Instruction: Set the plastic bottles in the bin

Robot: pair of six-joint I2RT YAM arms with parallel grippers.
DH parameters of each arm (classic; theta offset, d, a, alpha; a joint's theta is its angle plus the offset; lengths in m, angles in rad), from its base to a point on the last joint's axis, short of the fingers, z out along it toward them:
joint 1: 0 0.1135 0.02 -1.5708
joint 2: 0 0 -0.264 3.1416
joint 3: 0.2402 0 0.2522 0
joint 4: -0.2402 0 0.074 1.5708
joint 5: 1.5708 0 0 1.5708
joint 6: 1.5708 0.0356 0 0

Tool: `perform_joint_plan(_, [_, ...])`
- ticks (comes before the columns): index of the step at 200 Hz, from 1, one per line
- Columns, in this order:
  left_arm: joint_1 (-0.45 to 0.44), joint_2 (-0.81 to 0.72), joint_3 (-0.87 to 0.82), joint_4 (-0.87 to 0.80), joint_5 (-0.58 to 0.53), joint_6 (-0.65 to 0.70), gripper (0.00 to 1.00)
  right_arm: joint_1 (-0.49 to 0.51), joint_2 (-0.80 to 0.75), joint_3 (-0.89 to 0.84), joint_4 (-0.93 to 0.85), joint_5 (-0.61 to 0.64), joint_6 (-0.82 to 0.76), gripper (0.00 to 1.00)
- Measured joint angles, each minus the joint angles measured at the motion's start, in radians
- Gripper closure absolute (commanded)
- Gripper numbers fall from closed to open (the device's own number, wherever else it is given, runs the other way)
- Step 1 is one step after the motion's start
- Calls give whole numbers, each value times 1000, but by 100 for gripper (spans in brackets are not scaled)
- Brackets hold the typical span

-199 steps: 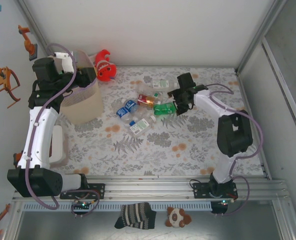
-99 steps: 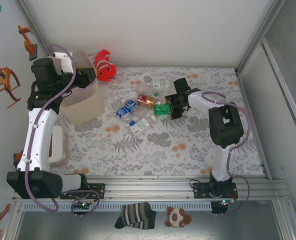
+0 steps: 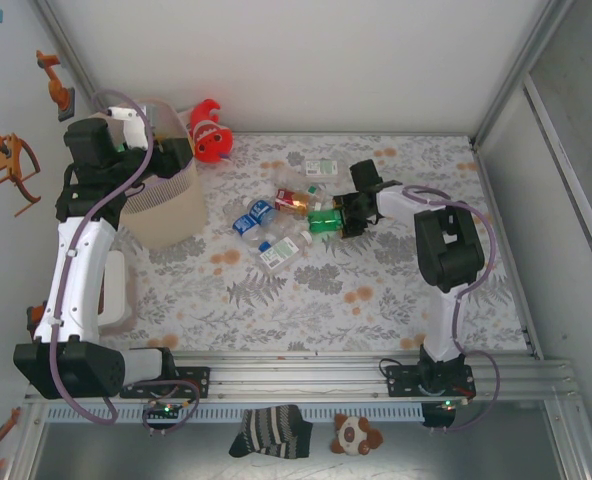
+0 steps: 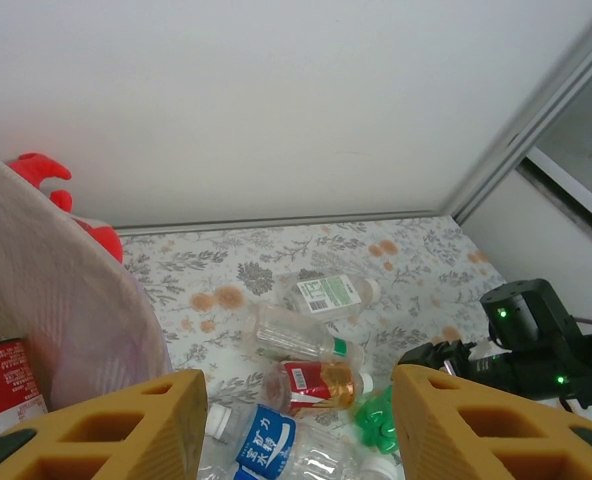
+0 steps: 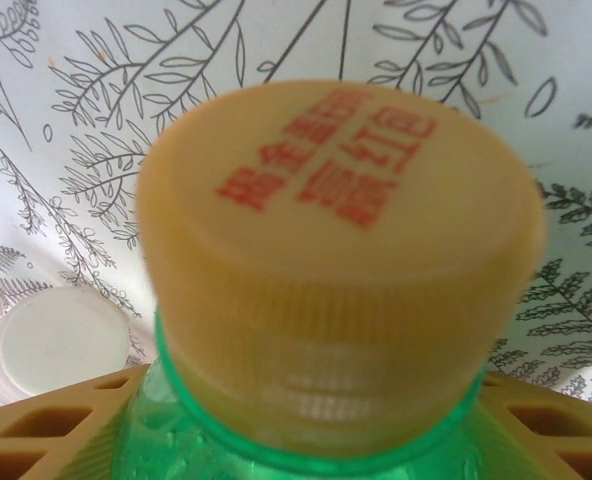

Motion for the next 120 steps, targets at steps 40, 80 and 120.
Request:
perform_joint_plan(40, [-2,-5,0,0,0,0,49,0,-19,-30,23,6,0,39])
perform_joint_plan(80, [-12,-8,-4,6,13,-2,43,0,-91,-63,7,41,-31,41])
perform_joint_plan(120, [-19,-10,-38,62,68,-18,42,0,-246,-101,8,106,-167,41])
